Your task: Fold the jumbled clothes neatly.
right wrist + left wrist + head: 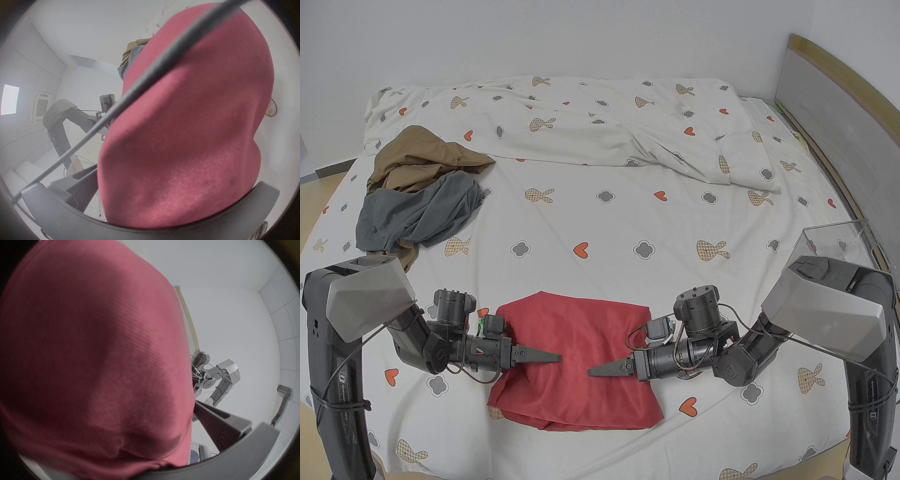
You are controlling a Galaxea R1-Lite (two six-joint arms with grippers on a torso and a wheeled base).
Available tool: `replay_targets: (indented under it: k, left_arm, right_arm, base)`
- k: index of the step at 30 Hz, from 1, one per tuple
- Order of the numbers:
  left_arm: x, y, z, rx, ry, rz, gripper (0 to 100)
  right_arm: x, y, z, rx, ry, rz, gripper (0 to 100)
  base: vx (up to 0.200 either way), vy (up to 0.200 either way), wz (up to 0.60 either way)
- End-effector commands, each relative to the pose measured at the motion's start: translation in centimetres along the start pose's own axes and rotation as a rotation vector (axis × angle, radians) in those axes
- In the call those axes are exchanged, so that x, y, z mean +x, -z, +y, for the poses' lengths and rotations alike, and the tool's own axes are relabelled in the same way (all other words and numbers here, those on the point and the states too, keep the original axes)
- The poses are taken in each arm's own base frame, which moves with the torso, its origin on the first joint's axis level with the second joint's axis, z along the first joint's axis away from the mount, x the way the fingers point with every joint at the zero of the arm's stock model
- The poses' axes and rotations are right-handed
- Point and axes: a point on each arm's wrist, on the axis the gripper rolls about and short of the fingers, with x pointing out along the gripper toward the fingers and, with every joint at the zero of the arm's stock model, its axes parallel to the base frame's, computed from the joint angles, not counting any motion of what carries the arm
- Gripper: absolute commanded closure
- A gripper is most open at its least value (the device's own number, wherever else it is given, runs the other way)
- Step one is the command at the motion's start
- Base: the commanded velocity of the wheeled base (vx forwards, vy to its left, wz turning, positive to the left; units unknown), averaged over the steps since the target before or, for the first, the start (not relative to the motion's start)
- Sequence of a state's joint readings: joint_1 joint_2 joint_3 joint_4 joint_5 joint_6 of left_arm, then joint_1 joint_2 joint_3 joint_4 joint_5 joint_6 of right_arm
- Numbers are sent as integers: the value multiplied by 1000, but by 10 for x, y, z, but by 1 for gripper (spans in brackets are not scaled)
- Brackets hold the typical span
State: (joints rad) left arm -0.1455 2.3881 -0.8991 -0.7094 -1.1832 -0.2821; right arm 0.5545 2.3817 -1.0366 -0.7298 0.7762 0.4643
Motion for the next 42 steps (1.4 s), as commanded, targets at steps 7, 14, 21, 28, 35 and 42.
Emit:
replay_targets:
  k: [7, 14, 21, 28, 35, 42]
  left_arm:
    - [20, 0, -4, 17, 26, 40, 0]
    - [21, 0, -5, 22, 24, 40, 0]
    - [20, 1, -5, 21, 22, 41, 0]
    - [21, 0, -4, 25, 3, 34, 100]
    - [22, -1, -9, 36, 6, 35, 100]
    - [16, -8, -28, 67, 13, 22, 100]
  right_arm:
    - [6, -1, 6, -16, -10, 2, 0]
    - [7, 0, 4, -14, -8, 6, 0]
    - [7, 1, 3, -13, -8, 7, 100]
    - [7, 0, 4, -14, -8, 6, 100]
    - [6, 1, 4, -15, -7, 8, 100]
    - [4, 2, 8, -11, -9, 9, 100]
  base:
    - [0, 0, 0]
    - [0, 0, 0]
    - [0, 0, 0]
    - [0, 0, 0]
    - [0, 0, 0]
    - [0, 0, 0]
